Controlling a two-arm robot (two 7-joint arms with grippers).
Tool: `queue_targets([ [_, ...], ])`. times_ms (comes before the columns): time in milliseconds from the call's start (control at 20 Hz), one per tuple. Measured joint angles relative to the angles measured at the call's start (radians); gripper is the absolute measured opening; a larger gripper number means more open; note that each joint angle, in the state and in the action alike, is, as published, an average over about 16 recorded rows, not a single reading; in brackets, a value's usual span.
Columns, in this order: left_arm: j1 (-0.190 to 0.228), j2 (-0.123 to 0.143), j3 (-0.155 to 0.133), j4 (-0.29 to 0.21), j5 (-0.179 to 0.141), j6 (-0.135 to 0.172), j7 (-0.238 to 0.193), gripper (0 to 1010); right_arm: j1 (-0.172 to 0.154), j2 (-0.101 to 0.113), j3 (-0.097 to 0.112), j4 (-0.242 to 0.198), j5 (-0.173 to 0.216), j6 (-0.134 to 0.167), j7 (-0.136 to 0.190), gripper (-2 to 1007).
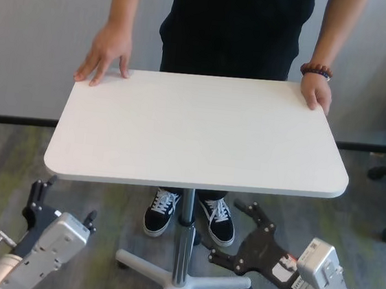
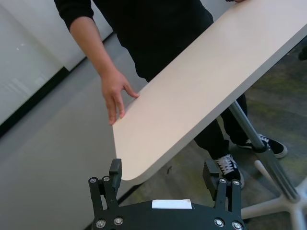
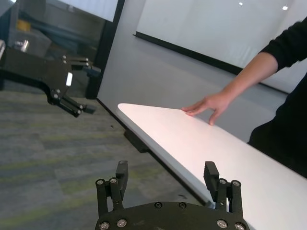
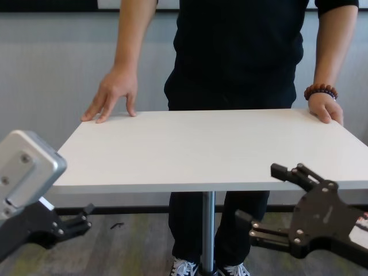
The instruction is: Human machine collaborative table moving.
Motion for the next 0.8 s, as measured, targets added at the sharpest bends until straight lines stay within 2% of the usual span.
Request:
queue_targets([
  [400, 0.021, 0.006, -0.005, -0.021, 0.019, -0.002, 0.015, 983, -0.026, 0.01, 0.009, -0.038, -0.041, 0.005, -0.028, 1001],
  [800, 0.019, 0.005, -0.005, -0.018, 0.017, 0.0, 0.012, 983, -0.022, 0.008, 0.007, -0.031, -0.037, 0.004, -0.022, 1001],
])
